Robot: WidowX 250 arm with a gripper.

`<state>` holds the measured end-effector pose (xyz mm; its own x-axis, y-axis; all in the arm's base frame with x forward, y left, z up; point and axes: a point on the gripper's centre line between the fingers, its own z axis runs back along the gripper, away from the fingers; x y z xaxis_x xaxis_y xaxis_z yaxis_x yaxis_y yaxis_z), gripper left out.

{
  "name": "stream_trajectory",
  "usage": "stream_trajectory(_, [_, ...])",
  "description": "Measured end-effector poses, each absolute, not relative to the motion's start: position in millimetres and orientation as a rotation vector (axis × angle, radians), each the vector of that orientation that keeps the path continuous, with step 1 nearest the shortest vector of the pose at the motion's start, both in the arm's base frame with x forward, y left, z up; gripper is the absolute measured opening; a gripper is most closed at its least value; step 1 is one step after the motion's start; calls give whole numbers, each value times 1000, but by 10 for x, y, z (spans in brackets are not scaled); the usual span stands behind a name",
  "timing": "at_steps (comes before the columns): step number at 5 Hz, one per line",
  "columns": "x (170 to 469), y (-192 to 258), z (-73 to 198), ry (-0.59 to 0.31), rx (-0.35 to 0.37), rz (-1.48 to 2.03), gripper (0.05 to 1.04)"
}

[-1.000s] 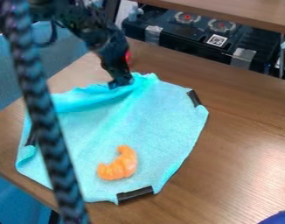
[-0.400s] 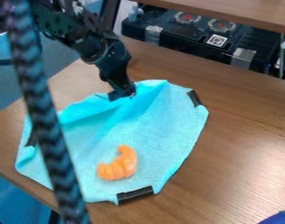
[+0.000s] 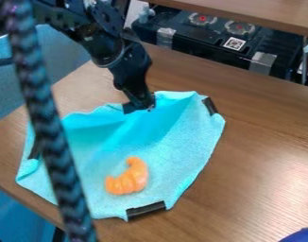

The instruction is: Fold the cloth from top left to bottom right

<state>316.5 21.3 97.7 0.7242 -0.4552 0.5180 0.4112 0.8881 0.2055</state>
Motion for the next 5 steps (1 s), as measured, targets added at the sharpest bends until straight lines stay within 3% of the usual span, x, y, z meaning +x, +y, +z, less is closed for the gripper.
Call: stream_trajectory(5, [2616, -405, 811, -568, 166, -522, 51])
